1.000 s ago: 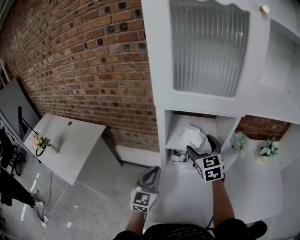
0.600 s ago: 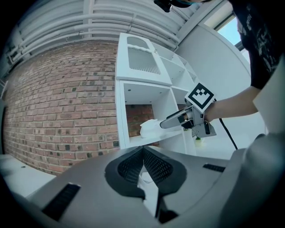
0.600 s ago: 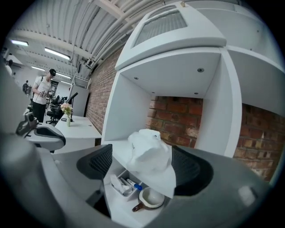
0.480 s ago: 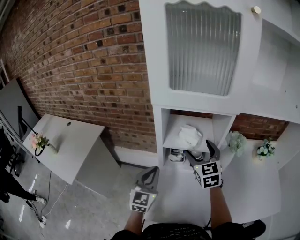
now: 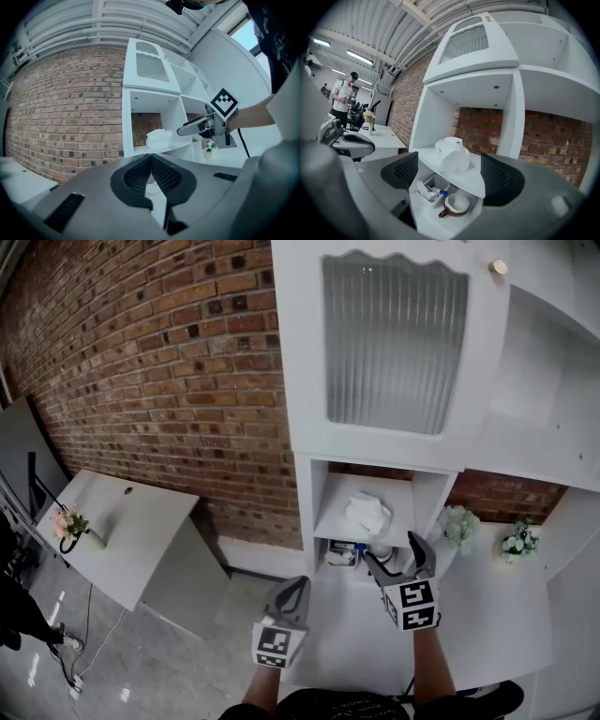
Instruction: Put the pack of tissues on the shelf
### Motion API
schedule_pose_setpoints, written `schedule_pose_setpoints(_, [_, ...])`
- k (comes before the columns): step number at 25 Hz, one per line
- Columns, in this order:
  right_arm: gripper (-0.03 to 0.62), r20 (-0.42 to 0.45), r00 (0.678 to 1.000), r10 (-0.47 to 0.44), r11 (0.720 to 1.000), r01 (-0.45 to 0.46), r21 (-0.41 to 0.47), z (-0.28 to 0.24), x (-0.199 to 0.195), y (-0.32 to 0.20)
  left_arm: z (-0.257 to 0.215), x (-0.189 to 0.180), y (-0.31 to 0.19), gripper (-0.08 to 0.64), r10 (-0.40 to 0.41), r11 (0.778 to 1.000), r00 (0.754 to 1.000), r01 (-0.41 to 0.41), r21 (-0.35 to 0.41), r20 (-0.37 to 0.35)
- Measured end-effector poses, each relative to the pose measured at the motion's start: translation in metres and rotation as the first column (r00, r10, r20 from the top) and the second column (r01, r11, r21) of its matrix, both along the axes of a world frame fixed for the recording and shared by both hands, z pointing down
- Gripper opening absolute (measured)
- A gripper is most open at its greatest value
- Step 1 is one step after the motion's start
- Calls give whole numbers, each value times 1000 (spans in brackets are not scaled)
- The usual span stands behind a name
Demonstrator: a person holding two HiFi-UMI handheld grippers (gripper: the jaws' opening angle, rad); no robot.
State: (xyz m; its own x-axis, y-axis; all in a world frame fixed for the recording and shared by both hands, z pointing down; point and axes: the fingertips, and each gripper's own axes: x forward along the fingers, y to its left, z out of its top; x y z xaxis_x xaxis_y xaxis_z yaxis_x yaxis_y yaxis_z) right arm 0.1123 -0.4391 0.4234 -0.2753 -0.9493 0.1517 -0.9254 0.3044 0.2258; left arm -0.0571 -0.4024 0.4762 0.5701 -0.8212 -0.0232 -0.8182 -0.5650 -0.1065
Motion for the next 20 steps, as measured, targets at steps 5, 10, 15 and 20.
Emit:
schedule_pose_setpoints(5, [405,11,1000,10,1000,-10,-2,8,10,13,4,9,2,11,12,1000,1000,-12,-12,-9])
schedule_pose_setpoints(10, [405,19,1000,14,1000,-14,-8,16,17,23,1,16,3,11,22,1000,1000,-22,-4,-15])
schedule_pose_setpoints(15, [405,34,999,16,1000,-16,13,19,20,33,0,21,5,11,24,1000,999,-24,-3,-22])
schedule_pose_setpoints(20, [405,53,998,23,999,-25,41,19,25,40,0,22,7,11,19,1000,1000,-19,-4,-24])
